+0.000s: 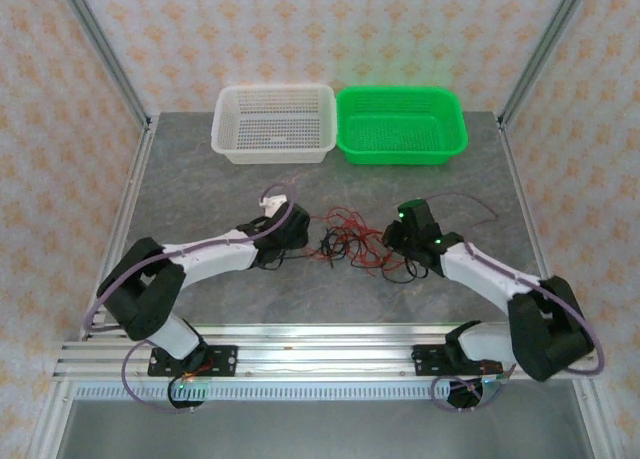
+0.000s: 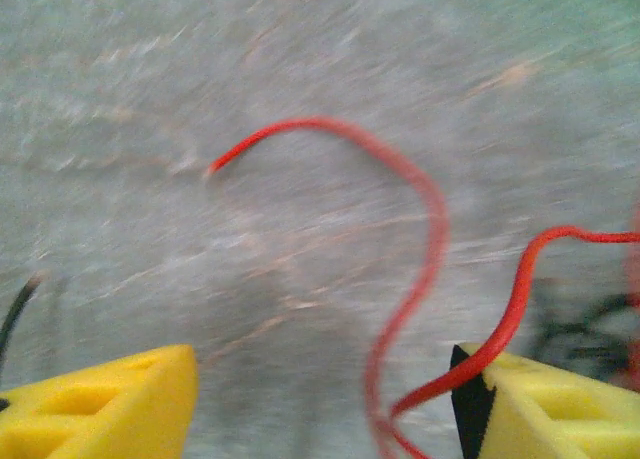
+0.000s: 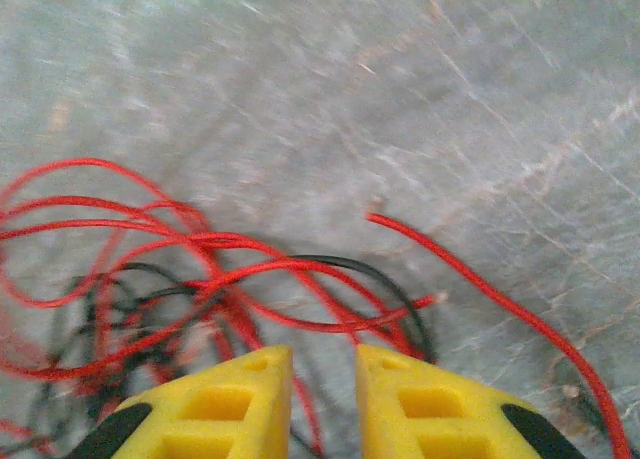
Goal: Untangle the cables
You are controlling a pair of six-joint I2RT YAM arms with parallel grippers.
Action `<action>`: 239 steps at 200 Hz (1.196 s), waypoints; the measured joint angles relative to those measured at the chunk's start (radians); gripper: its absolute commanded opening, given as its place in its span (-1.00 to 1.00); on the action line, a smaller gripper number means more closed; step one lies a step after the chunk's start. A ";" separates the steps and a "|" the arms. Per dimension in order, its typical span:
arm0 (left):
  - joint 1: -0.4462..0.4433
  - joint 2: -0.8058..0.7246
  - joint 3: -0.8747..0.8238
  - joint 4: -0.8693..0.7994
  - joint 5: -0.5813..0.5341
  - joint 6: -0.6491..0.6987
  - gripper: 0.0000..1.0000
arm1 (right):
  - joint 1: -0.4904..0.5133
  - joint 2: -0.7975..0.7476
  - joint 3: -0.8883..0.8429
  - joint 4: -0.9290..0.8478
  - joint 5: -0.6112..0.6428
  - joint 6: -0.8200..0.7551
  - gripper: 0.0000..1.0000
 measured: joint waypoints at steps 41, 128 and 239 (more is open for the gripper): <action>-0.068 -0.022 0.165 -0.042 0.001 0.043 0.38 | 0.043 -0.071 0.050 -0.011 -0.051 0.014 -0.47; -0.124 0.271 0.231 -0.178 -0.043 0.053 0.38 | 0.163 0.260 0.209 -0.057 0.053 -0.010 0.34; -0.105 0.325 0.160 -0.040 -0.118 -0.016 0.38 | 0.226 0.521 0.325 -0.098 0.333 -0.029 0.55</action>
